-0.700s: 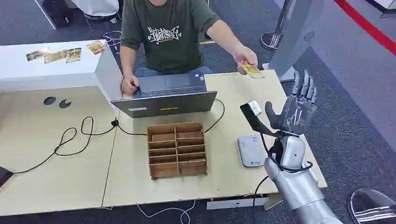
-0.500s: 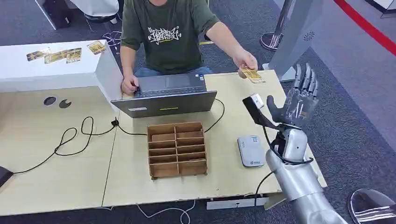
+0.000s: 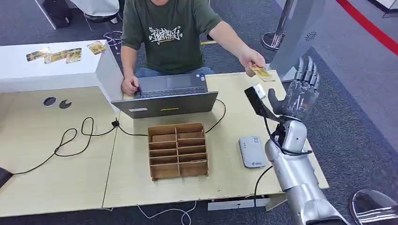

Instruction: Pass the card to the sensor for recognition and then transmit it.

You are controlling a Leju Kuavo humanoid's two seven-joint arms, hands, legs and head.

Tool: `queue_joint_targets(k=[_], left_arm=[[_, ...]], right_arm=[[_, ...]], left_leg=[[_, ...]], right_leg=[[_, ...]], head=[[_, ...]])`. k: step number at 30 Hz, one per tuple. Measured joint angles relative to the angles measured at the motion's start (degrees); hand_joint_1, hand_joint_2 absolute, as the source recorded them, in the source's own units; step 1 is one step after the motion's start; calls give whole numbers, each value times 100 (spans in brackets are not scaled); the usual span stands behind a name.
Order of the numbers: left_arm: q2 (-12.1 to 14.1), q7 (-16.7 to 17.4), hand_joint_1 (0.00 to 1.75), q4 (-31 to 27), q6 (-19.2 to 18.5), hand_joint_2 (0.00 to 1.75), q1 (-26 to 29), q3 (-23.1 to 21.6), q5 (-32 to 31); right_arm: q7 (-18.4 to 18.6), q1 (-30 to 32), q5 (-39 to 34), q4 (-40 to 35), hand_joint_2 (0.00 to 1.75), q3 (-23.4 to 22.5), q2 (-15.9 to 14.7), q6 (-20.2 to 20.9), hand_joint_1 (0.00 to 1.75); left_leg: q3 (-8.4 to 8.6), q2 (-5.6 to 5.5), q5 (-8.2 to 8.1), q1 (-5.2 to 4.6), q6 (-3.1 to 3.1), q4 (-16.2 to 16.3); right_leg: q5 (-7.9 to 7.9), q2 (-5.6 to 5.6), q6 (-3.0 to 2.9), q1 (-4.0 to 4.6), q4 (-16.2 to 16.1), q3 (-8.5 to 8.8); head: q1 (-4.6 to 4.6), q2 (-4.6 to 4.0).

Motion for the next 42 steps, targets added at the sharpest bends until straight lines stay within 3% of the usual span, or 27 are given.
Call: queue_joint_targets(k=[13,21,28,42], left_arm=[[7,0,0,0,0,0,0,0,15],[13,11,0,0,-35,0,-5,-15,-20],[20,9,0,0,-35,0,-7,-98,-15],[22,9,0,0,-37,0,-17,-149,-7]], right_arm=[[-116,0,-50,15,175,-59,81,0,0],[-446,-22,-131,79,175,-144,321,2,0],[-459,-120,-101,221,175,-144,531,2,0],[-459,-165,-127,356,175,-144,575,0,0]], left_leg=[[1,0,0,0,0,0],[1,1,0,1,0,0],[1,0,1,1,0,0],[1,1,0,0,0,0]], right_leg=[[0,0,0,0,0,0],[0,1,0,1,1,0],[0,1,0,1,1,0],[0,1,0,0,0,-1]], head=[[0,0],[0,-2],[0,0],[0,0]])
